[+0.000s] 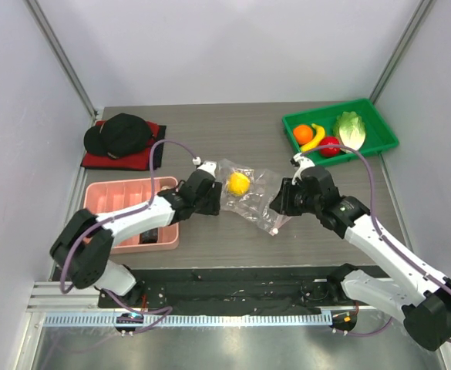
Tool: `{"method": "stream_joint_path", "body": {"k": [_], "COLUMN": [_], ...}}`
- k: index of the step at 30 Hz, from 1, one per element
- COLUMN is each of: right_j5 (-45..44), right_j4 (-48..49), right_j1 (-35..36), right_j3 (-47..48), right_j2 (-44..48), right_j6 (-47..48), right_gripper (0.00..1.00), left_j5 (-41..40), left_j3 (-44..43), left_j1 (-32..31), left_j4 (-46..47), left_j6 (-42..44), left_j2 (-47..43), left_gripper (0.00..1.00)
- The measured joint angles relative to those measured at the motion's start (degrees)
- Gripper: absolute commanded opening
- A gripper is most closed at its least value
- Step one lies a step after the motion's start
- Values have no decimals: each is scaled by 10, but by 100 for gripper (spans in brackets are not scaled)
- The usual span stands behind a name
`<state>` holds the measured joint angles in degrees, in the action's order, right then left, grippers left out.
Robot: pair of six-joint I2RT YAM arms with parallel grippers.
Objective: Open the zip-top bag and remove the fake food
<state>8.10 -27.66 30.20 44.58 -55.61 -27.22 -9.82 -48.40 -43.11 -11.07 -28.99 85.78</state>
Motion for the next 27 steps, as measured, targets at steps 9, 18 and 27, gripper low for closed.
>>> {"method": "stream_joint_path", "body": {"k": [9, 18, 27], "right_j5": [-116, -104, 67], "right_j4": [-55, -54, 97], "right_j1": [-24, -162, -217], "right_j3": [-9, -42, -173], "right_j2": [63, 55, -10], "right_j6": [-27, -34, -71], "right_gripper": [27, 24, 24], "left_j5": [4, 29, 28], "left_j3": [-34, -179, -224], "left_j1": [0, 0, 2], "left_j4": [-67, -56, -57], "left_j6": [-6, 10, 25], "left_j2": [-152, 26, 185], "left_gripper": [34, 13, 10]}}
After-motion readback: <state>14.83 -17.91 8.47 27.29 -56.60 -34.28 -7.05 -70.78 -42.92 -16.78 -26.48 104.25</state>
